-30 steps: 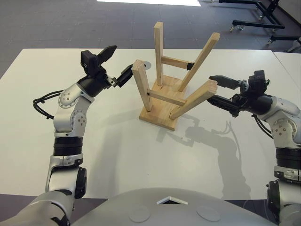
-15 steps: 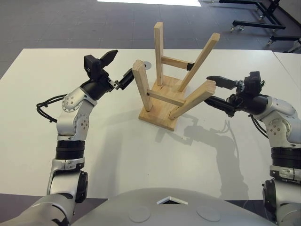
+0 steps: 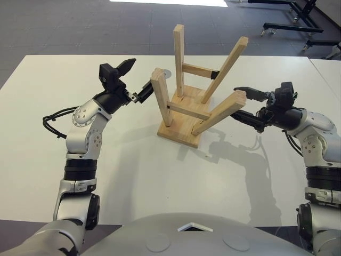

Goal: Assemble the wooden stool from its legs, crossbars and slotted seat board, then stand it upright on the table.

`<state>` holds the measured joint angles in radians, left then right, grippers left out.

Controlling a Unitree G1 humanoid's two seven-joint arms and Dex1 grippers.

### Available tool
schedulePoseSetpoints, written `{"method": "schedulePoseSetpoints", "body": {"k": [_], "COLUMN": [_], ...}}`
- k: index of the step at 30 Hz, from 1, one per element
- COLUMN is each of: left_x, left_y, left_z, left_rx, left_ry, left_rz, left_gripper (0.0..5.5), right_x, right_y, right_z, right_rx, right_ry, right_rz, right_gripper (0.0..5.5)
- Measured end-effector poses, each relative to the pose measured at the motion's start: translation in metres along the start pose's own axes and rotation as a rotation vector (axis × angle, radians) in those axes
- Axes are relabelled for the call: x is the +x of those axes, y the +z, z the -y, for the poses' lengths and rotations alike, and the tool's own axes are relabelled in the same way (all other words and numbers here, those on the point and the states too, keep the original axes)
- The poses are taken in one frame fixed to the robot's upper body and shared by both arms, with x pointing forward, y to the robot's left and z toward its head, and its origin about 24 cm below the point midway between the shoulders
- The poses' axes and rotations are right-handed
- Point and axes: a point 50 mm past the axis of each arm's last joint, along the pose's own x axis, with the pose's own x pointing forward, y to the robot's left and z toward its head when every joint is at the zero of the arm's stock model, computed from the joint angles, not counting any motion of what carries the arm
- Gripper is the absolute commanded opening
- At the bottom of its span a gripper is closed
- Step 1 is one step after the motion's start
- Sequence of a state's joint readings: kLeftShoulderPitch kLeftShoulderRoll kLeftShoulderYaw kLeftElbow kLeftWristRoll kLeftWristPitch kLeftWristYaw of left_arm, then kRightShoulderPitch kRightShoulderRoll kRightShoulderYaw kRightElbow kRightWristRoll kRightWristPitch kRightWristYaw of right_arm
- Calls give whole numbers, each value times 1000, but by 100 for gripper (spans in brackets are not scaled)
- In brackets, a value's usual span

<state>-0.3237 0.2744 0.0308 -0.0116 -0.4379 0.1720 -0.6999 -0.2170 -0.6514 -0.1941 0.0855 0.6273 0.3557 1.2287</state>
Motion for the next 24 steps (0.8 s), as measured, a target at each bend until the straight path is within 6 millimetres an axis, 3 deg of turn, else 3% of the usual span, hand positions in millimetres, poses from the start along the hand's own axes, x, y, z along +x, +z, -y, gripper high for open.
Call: {"method": "schedulePoseSetpoints", "body": {"k": [14, 18, 21, 24], "left_x": [0, -7, -8, -18], "left_y": [-6, -22, -12, -2], "left_z": [0, 12, 15, 4], "left_rx": [4, 10, 46, 81], "left_ry": [14, -34, -62, -29], "left_rz": [-9, -87, -58, -56], "left_gripper": [540, 540, 540, 540], "right_x": [2, -1, 0, -3], "right_y": [3, -3, -3, -1], "right_z": [4, 9, 9, 7], "right_rx": [-25, -23, -27, -38], "right_ry": [4, -17, -13, -30], "right_rz": [-23, -63, -64, -59], "right_gripper": [484, 484, 484, 484]}}
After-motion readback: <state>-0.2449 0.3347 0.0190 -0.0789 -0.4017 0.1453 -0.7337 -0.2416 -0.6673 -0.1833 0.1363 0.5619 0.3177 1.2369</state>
